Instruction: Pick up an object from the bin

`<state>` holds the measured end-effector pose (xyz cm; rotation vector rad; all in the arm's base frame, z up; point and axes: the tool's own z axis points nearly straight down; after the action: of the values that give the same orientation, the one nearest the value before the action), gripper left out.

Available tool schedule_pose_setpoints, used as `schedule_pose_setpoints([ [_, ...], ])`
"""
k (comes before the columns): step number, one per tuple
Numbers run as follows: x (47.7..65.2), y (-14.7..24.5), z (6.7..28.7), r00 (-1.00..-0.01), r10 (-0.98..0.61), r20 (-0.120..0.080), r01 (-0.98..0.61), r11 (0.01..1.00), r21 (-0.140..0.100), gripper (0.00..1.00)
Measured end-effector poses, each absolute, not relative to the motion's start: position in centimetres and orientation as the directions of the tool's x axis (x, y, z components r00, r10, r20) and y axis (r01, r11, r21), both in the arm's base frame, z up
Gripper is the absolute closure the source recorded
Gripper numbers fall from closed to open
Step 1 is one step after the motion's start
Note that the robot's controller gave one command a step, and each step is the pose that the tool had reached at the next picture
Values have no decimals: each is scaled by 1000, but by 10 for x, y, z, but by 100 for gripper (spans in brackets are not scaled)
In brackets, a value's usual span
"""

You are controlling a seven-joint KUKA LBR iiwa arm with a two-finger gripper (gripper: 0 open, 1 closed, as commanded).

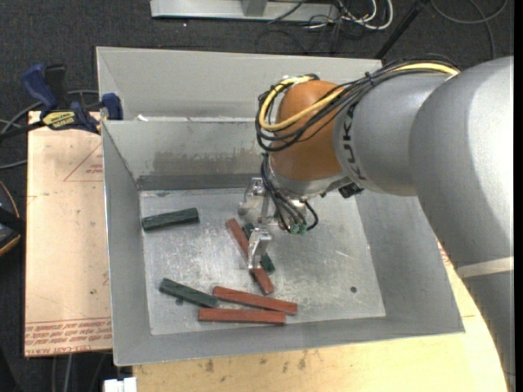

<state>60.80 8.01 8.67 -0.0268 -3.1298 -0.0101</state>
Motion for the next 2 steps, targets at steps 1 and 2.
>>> schedule_pose_setpoints([
  [1,620,78,83,-982,190,-17,190,982,8,100],
  [2,623,77,82,-981,192,-34,192,981,11,0],
])
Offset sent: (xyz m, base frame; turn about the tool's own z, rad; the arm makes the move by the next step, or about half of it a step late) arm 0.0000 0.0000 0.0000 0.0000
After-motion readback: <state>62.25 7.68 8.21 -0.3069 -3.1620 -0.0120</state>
